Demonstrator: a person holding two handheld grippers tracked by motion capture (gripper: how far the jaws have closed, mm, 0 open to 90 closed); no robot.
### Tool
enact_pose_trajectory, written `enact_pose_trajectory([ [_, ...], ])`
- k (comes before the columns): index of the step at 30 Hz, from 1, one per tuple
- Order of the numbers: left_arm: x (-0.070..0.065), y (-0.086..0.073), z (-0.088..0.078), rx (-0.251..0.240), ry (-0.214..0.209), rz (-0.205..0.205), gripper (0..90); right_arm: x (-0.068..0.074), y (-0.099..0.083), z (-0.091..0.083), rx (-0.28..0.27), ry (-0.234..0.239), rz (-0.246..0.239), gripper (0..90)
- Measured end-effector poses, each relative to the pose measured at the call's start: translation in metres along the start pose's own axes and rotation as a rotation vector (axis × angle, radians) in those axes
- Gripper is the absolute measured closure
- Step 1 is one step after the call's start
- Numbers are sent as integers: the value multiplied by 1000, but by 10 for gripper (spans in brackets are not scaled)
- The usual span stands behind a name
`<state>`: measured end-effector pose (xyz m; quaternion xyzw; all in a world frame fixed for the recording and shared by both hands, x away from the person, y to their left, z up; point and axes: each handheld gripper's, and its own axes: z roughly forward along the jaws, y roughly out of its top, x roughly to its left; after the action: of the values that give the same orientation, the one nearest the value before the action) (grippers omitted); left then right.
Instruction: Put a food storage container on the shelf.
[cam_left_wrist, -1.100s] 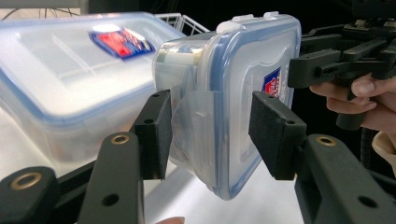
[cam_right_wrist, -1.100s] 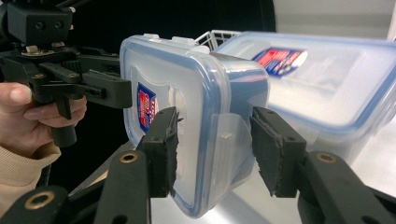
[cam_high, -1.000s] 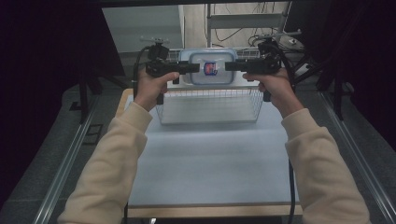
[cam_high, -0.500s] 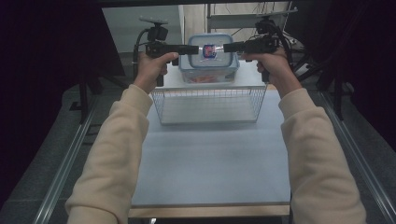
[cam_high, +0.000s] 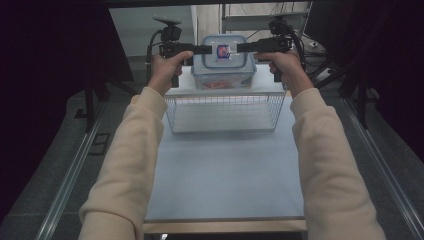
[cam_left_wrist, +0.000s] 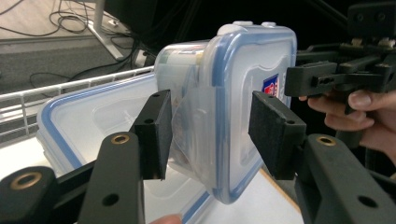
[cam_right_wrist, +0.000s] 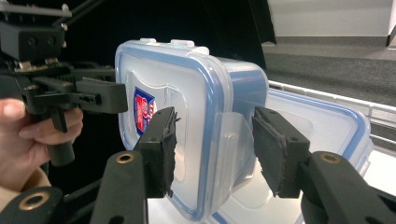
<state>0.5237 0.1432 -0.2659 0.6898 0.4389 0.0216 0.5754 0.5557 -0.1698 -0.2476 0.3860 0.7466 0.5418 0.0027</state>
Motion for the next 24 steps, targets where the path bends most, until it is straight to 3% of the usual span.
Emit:
enact_pose_trajectory([
  [5,6,0,7,-22,5,-61,464,-3,-2,5,-15,-9,34,483],
  [16,17,-6,18,-18,-22,-136,350,-14,-6,13,-45,-29,121,406],
  [24,12,-6,9,-53,13,-115,251,-14,-11,-1,-109,-76,105,360],
])
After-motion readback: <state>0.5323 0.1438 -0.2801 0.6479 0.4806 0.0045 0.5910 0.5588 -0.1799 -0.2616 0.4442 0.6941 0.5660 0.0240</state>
